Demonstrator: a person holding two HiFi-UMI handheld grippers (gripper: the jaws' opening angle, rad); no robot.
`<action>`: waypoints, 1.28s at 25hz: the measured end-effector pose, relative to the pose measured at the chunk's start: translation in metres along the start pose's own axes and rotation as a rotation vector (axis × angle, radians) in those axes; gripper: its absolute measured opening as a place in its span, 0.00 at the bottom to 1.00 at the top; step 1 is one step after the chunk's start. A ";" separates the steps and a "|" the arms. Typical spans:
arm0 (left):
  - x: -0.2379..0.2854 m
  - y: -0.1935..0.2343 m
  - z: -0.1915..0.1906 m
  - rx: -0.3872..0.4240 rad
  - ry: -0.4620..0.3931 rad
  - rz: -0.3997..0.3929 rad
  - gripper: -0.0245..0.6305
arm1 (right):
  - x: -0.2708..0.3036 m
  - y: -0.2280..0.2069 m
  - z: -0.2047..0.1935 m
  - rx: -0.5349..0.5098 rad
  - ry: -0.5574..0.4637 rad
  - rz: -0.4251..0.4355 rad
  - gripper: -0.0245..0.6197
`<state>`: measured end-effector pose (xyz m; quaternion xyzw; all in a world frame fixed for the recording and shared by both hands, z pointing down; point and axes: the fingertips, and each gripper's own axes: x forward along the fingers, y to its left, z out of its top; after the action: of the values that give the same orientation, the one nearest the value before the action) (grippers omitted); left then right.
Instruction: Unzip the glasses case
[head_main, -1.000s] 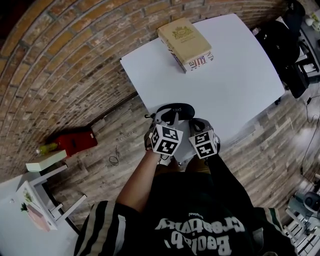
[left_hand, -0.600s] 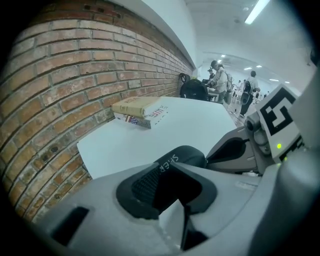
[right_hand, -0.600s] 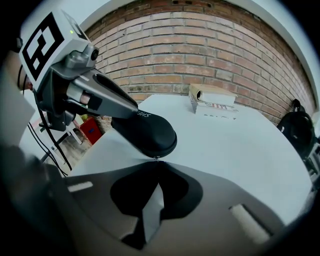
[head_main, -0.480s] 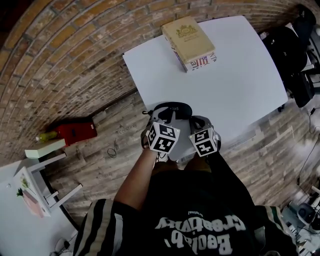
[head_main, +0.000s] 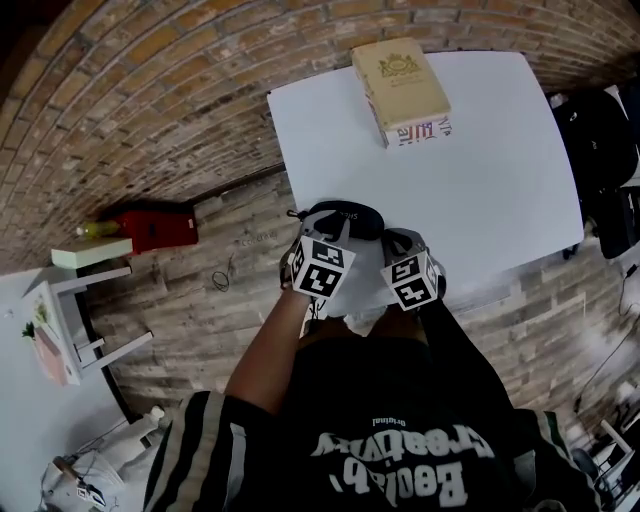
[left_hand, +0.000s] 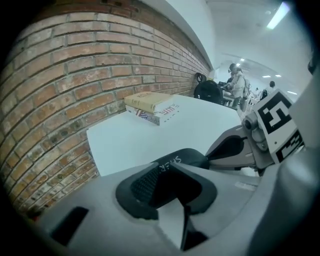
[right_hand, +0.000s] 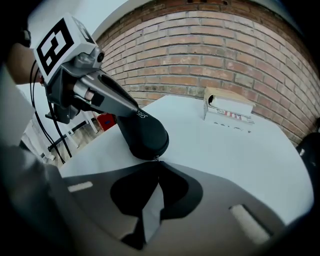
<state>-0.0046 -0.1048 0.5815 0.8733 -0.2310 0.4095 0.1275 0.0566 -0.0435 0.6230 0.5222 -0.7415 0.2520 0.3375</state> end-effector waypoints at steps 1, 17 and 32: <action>0.000 0.000 0.000 -0.006 0.001 0.012 0.13 | 0.000 -0.001 0.001 -0.026 0.001 0.010 0.06; 0.001 0.007 0.000 -0.133 -0.038 0.128 0.13 | 0.007 -0.016 0.011 -0.480 0.025 0.142 0.06; 0.002 0.011 0.002 -0.183 -0.077 0.171 0.13 | 0.018 -0.032 0.029 -0.751 0.023 0.209 0.06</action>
<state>-0.0074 -0.1160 0.5822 0.8503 -0.3457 0.3622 0.1624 0.0759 -0.0860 0.6193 0.2810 -0.8276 0.0020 0.4859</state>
